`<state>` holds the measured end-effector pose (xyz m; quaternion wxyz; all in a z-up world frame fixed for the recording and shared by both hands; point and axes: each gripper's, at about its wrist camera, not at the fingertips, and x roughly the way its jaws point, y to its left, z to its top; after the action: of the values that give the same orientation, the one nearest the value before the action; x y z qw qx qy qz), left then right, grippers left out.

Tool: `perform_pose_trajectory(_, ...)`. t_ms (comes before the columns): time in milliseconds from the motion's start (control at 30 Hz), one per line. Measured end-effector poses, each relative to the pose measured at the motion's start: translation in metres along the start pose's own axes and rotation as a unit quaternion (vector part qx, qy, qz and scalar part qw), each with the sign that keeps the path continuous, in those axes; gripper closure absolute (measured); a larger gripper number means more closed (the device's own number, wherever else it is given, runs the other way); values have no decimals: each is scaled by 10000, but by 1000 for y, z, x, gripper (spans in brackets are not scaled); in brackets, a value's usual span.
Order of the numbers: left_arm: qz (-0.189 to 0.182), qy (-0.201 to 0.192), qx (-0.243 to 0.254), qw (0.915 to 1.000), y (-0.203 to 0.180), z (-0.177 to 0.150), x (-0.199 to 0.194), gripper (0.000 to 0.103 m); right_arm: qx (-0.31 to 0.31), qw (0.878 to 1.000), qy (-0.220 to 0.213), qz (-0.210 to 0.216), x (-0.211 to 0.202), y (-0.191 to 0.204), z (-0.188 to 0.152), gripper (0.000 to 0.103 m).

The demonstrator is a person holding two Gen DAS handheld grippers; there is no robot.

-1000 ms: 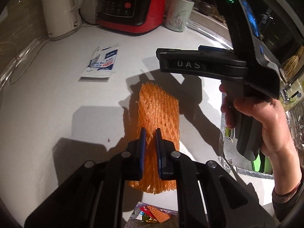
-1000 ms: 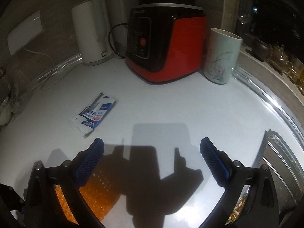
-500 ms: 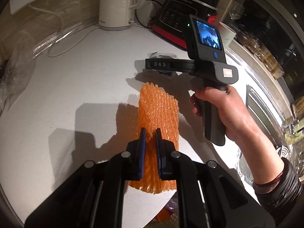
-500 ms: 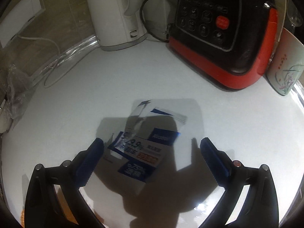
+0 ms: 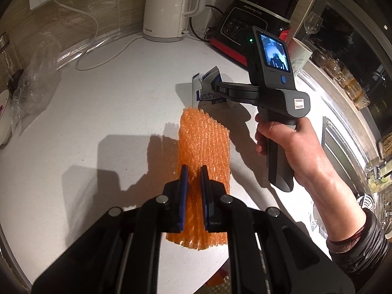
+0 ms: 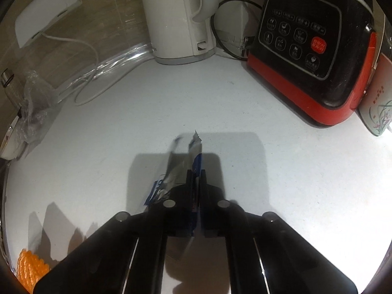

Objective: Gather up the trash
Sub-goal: 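Carry the foam net and wipe packet over the bin and open both tools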

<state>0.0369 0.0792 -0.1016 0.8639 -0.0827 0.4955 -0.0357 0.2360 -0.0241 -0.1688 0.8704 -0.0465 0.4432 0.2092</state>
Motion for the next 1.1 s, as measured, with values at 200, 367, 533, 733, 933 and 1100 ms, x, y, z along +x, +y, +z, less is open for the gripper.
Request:
perform_pose_trajectory(200, -145, -86, 183, 9997, -7, -9, -14, 93, -142, 9994, -300, -140, -44, 2, -16, 100)
perform_pose_trajectory(367, -376, -126, 498, 9980, -15, -28, -33, 93, -128, 9983, -505, -246, -94, 5, -50, 100)
perform_pose_trajectory(533, -610, -82, 873, 9943, -20, -60, -56, 93, -23, 9978, -553, -371, -146, 13, -102, 100)
perform_pose_trajectory(733, -857, 157, 1307, 9876, -25, -112, -74, 93, 231, 9975, -497, -457, -203, 33, -183, 100)
perform_pose_trajectory(933, -1027, 460, 1877, 9758, -33, -171, -79, 93, 404, 9968, -358, -583, -244, 66, -254, 100)
perform_pose_trajectory(1100, -1073, 833, 2265, 9645, -39, -217, -62, 93, 542, 9960, -185, -686, -264, 85, -299, 100)
